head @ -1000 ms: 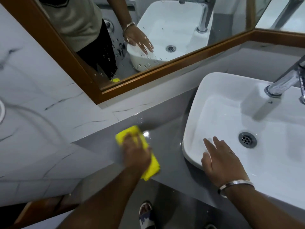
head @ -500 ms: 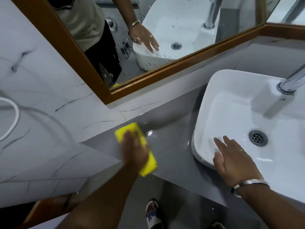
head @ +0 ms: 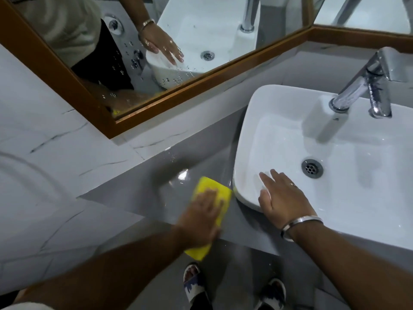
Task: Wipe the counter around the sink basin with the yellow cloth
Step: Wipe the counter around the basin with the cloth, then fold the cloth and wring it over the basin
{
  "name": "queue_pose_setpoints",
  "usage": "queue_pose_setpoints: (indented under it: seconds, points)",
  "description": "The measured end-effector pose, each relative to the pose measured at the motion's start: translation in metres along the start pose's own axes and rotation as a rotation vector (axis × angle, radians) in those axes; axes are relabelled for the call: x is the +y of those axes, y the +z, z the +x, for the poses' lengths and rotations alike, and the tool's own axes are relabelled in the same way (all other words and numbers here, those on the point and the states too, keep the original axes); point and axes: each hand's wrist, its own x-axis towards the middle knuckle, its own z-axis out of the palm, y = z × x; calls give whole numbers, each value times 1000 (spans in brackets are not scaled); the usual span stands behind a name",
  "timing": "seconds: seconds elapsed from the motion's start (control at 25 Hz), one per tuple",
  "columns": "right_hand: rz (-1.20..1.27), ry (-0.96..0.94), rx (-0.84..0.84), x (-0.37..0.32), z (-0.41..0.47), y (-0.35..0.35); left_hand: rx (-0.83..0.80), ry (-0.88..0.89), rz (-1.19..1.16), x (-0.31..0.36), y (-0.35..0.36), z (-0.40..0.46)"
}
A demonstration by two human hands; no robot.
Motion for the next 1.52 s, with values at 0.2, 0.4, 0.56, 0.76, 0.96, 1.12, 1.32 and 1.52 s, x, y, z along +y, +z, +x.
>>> queue_pose_setpoints:
  seconds: [0.2, 0.4, 0.56, 0.76, 0.96, 1.12, 1.32, 1.52]
  points:
    - [17, 9, 24, 0, -2, 0, -16, 287, 0, -14, 11, 3]
    - [16, -12, 57, 1, -3, 3, 65, -783, -52, -41, 4, 2]
    - [36, -25, 73, 3, -1, 4, -10, -990, -263, 60, -5, 42]
    - [77, -72, 108, 3, -6, -2, -379, -787, -43, 74, -45, 30]
    - [5, -555, 407, -14, -48, 18, -252, -357, 140, 9, -68, -2]
    - [-79, -325, -130, -38, -59, 71, -260, -84, 57, -27, -57, 1]
    - [-271, 145, -200, -68, -30, 98, -203, -42, 48, -28, -55, 1]
    - [182, 285, -320, -81, -26, 66, -112, 29, -86, -32, -69, -21]
